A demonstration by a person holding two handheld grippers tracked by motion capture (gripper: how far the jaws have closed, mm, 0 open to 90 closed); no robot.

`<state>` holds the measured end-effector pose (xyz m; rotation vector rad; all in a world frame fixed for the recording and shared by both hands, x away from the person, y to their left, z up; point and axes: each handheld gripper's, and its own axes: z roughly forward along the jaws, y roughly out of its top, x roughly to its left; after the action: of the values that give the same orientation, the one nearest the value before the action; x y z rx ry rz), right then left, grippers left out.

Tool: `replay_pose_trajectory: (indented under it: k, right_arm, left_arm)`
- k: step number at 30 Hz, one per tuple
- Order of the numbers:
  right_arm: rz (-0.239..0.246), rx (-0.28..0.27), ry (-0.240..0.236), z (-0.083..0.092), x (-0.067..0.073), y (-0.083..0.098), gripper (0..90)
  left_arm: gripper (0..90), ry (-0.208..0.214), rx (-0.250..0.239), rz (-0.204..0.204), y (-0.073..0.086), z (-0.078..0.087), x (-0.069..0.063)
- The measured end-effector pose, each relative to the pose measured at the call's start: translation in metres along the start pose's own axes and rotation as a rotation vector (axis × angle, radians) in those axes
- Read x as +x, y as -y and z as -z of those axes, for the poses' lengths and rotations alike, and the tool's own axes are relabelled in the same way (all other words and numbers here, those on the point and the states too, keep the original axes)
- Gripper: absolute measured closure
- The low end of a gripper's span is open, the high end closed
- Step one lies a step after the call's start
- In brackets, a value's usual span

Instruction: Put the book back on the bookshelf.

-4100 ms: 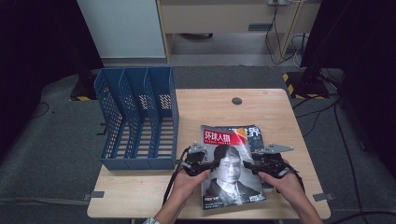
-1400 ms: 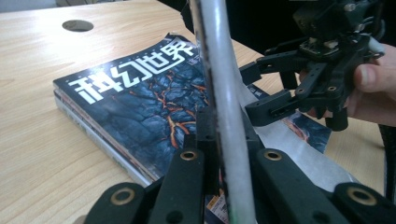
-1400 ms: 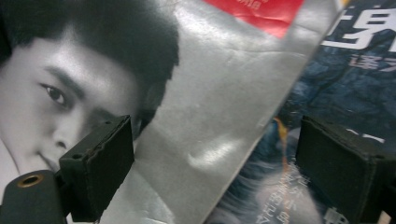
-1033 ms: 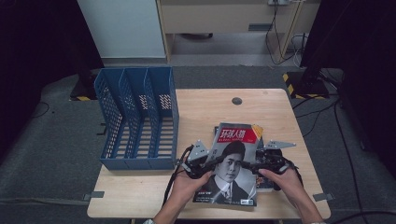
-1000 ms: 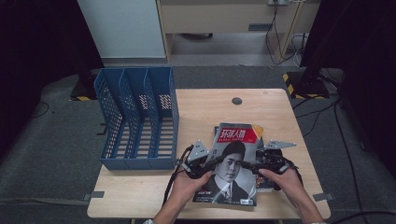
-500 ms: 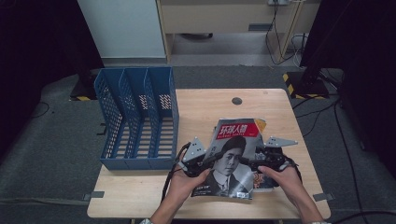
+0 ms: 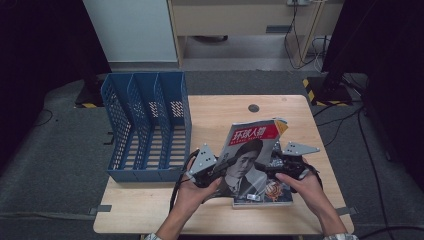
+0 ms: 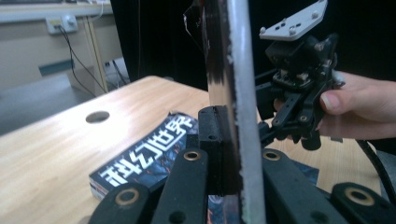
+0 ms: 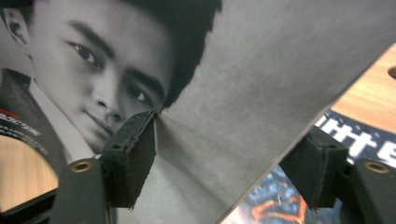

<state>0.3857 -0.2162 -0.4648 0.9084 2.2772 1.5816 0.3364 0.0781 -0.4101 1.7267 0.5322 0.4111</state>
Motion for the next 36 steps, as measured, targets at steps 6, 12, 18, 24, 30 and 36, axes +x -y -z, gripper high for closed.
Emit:
replay_pose_trajectory:
  k: [6,12,18,24,30,36]
  right_arm:
    - [-0.005,-0.004,-0.003,-0.008,-0.001,-0.007,21.2]
    - [-0.019,-0.006,-0.036,-0.018,-0.003,-0.007,21.0]
    - [-0.001,0.028,-0.074,-0.027,0.004,-0.003,26.9]
    - [0.009,0.06,-0.095,-0.033,0.008,0.001,27.7]
    - [0.021,0.079,-0.105,-0.038,0.013,0.003,38.6]
    - [0.036,0.079,-0.098,-0.032,0.014,0.002,64.7]
  left_arm:
    - [86.8,-0.006,-0.032,-0.015,-0.008,0.007,0.002]
    - [86.8,-0.011,-0.042,-0.007,-0.008,0.009,0.005]
    - [86.8,-0.007,-0.045,-0.006,-0.008,0.01,0.005]
    - [86.8,-0.004,-0.052,-0.004,-0.008,0.011,0.006]
    - [86.8,-0.012,-0.066,0.012,-0.006,0.013,0.008]
    - [86.8,-0.022,-0.085,0.037,-0.003,0.015,0.014]
